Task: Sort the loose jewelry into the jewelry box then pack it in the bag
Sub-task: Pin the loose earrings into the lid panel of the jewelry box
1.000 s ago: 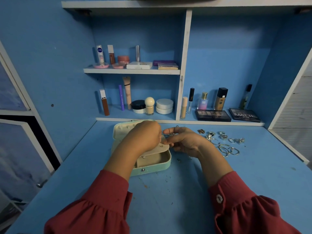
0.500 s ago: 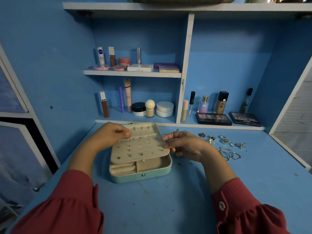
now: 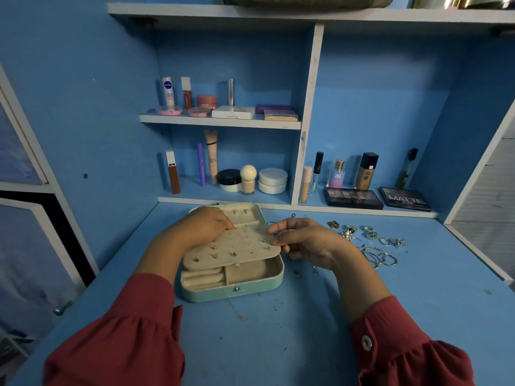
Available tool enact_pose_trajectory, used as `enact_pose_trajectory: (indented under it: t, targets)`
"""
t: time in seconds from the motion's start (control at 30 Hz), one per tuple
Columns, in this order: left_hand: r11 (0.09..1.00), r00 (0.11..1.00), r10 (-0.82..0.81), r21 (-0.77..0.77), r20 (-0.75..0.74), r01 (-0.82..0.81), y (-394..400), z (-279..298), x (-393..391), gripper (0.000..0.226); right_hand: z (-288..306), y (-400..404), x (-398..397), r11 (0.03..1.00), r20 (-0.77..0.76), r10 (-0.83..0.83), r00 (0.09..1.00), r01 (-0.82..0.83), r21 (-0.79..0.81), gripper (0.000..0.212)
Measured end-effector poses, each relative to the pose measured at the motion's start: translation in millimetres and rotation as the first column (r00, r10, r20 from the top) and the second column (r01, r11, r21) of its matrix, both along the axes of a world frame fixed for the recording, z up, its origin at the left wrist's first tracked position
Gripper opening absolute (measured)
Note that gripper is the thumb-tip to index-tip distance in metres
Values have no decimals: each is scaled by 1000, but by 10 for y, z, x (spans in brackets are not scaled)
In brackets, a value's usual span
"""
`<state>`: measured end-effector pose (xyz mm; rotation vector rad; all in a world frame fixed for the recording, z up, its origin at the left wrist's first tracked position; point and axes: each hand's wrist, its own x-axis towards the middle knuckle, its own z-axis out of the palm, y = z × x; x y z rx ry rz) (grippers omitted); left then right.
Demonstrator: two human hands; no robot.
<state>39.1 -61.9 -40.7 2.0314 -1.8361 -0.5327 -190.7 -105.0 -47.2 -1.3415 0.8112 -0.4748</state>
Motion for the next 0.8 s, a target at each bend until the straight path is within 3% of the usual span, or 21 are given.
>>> enact_pose_trajectory:
  t: [0.33,0.6,0.8]
  targets:
    - [987,983,150,-68,103,-143,32,-36,200,34,-8,6,3,1000,5,-6,1000,6,2,19]
    - [989,993,89,-121,79,-79,29,-99,223,28,-7,3,0,1000,3,-5,1000,4,12,19]
    - [988,987,133,-90,87,-125,-5,-89,246,44,-8,9,2,1000,8,-1,1000,1,11,19]
